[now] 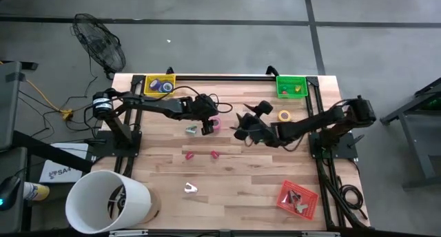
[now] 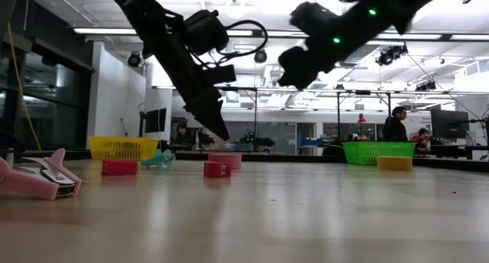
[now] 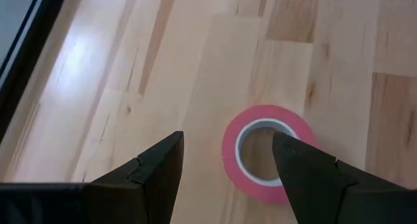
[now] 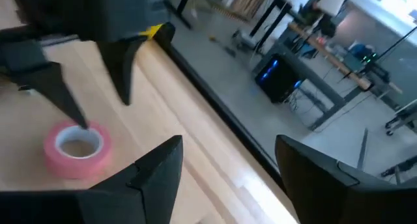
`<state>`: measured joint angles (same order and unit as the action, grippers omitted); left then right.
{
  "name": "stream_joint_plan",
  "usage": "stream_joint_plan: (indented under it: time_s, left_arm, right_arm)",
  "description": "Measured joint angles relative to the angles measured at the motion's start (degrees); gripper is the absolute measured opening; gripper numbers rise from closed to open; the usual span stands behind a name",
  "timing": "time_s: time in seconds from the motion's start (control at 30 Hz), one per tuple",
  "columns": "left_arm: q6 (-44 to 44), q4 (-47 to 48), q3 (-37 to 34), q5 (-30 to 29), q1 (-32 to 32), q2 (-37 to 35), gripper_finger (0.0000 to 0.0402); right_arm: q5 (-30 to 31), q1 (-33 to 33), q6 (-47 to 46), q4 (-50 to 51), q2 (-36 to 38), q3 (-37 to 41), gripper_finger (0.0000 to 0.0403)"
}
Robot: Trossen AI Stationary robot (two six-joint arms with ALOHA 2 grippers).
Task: Pick and place Stapler, Stapler remover, tape
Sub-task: Put the pink tape into the yellow bin
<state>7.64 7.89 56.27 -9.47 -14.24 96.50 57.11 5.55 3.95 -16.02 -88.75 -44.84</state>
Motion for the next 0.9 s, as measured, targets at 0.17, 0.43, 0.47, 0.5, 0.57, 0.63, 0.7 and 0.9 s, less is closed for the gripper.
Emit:
stream_joint_plan:
  time_s: [0.17,0.43,0.47,0.5,0.57,0.63,0.7,0.9]
  left_arm:
    - [-0.1,0.0,0.0,1.5,0.0,0.7,0.023]
    - [-0.5,0.6,0.6,1.6,-0.8,1.0,0.023]
    - [-0.6,1.0,1.3,1.6,-0.8,1.7,0.023]
    - [-0.7,1.7,2.2,1.5,-0.8,2.5,0.023]
    - [-0.6,4.9,4.2,0.9,-0.8,3.9,0.023]
    - [-0.2,6.0,6.9,0.9,-0.8,5.7,0.023]
    - [0.5,9.1,9.2,0.6,-0.8,7.1,0.023]
    - [0.8,16.9,13.4,-1.6,-0.8,9.0,0.023]
  right_arm:
    - [-6.0,-1.0,5.2,-19.9,7.2,11.5,0.0236]
    - [-18.1,-3.0,5.0,-34.7,17.1,24.4,0.0236]
    - [-18.1,-3.0,4.9,-35.3,17.6,25.2,0.0236]
    - [-18.1,-3.1,4.9,-35.7,18.0,25.7,0.0236]
    - [-18.3,-3.0,4.9,-35.8,18.4,26.1,0.0236]
    - [-18.4,-3.0,5.0,-35.8,18.6,26.3,0.0236]
    - [-18.6,-3.0,5.0,-35.7,18.6,26.3,0.0236]
    - [-18.6,-3.0,5.0,-34.7,18.6,26.3,0.0236]
